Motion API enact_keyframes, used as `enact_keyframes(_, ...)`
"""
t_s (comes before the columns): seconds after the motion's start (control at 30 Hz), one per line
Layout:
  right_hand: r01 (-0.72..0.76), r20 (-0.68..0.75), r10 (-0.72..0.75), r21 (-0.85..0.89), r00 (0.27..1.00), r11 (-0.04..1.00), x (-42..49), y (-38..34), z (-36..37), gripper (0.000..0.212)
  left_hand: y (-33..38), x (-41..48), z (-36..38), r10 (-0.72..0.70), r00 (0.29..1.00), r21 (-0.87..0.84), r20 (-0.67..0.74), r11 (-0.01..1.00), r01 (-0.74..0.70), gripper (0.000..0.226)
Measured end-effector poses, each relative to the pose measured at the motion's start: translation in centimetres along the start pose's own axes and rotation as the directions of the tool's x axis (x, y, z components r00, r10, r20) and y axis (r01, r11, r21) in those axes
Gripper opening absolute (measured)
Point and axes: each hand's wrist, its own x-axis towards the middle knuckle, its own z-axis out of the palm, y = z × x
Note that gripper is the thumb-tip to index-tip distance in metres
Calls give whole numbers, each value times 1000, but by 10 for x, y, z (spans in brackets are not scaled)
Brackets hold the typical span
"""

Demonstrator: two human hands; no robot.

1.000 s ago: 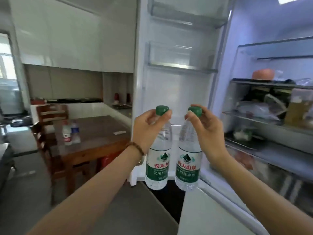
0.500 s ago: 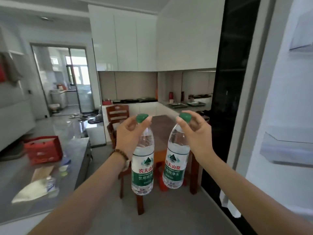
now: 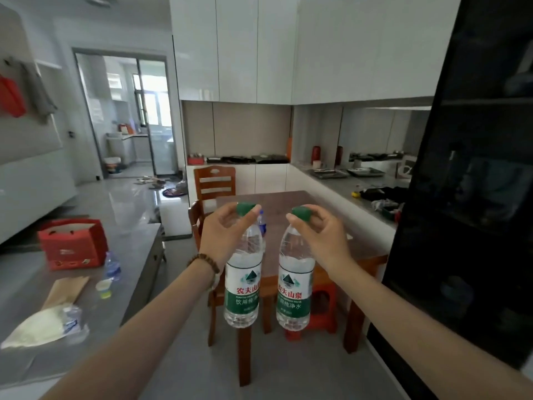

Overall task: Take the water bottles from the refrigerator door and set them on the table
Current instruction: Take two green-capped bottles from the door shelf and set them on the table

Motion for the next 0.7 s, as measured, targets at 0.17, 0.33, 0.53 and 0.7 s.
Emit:
enact_keyframes(0.17, -7, 43, 8, -19, 999, 1000, 84, 48, -4, 25, -42, 81, 29, 0, 998, 5, 56, 1000, -1, 17)
enact_keyframes(0.33, -29, 20, 31, -101, 999, 995, 165, 103, -8, 35, -96, 169, 54, 1, 990, 92, 138, 996, -14, 21)
enact_keyframes(0.53, -56, -42, 49, -202, 998, 978, 247, 173, 2, 39, -176, 281, 81, 10, 966, 190, 259, 980, -61, 15)
enact_keyframes(0.7, -114, -86, 99, -192, 991, 975, 313, 225, 9, 32, -230, 359, 97, -45, 950, 204, 308, 979, -20, 24)
